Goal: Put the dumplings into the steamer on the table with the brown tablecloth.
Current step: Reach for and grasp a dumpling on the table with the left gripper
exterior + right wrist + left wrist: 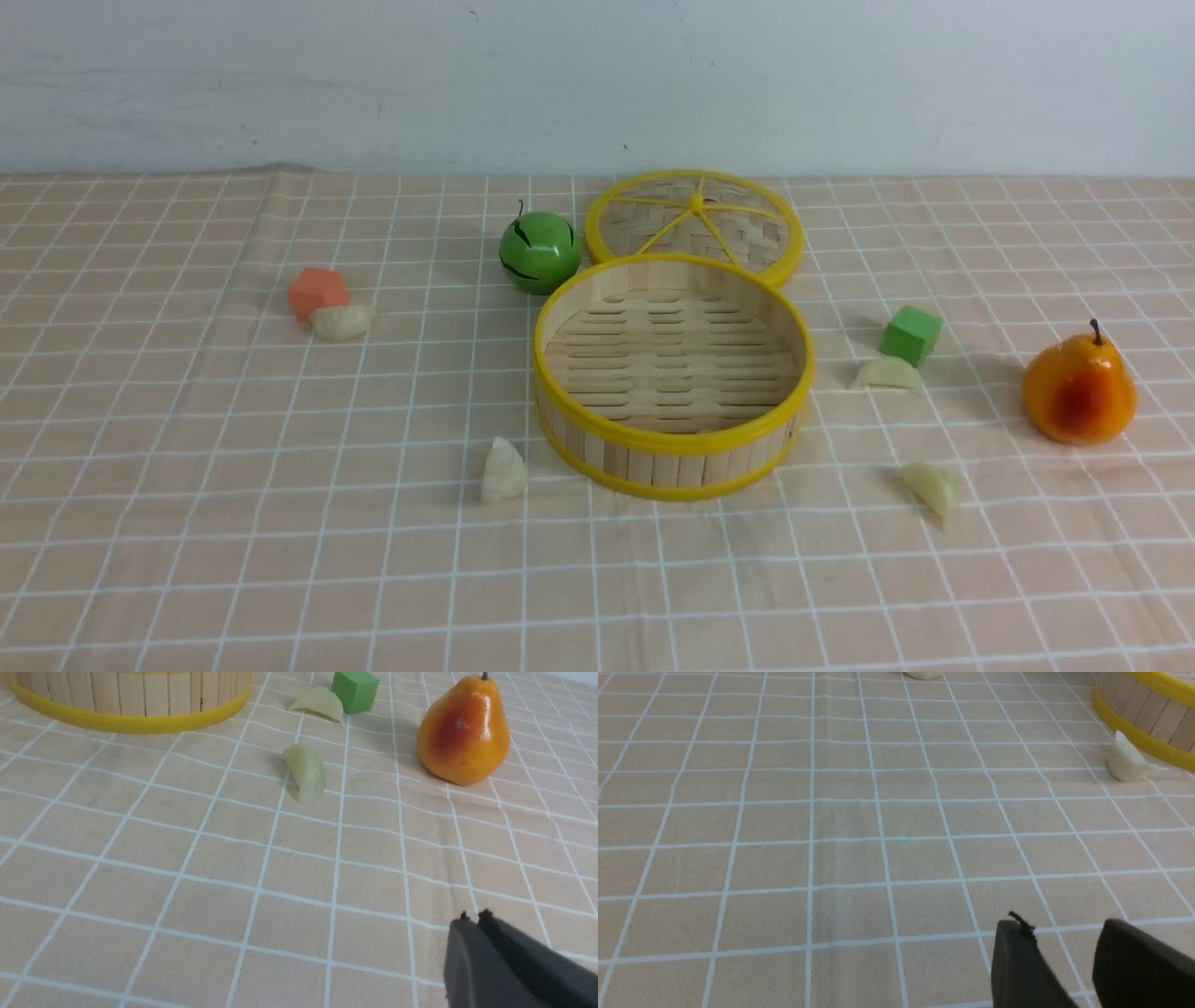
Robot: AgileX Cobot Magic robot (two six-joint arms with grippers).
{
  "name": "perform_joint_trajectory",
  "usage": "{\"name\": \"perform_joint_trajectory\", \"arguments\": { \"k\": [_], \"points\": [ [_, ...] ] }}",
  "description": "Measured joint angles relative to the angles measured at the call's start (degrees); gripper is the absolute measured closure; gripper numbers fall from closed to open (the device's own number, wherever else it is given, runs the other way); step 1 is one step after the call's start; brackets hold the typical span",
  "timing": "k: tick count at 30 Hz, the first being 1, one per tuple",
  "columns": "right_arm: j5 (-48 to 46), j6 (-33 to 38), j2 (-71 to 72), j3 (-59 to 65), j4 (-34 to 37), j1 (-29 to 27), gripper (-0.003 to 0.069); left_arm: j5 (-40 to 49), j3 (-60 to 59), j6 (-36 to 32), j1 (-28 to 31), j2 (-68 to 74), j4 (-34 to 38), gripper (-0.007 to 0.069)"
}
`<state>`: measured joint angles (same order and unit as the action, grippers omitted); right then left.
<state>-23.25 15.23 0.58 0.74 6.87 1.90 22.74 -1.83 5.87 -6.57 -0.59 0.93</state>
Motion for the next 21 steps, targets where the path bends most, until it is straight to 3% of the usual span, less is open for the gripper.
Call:
{"name": "perform_joint_trajectory", "arguments": {
  "k": [21],
  "points": [
    [0.00,0.00,0.00,0.00,0.00,0.00,0.0615,0.00,0.00,0.00,0.00,0.00,0.00,0.0386]
  ]
}}
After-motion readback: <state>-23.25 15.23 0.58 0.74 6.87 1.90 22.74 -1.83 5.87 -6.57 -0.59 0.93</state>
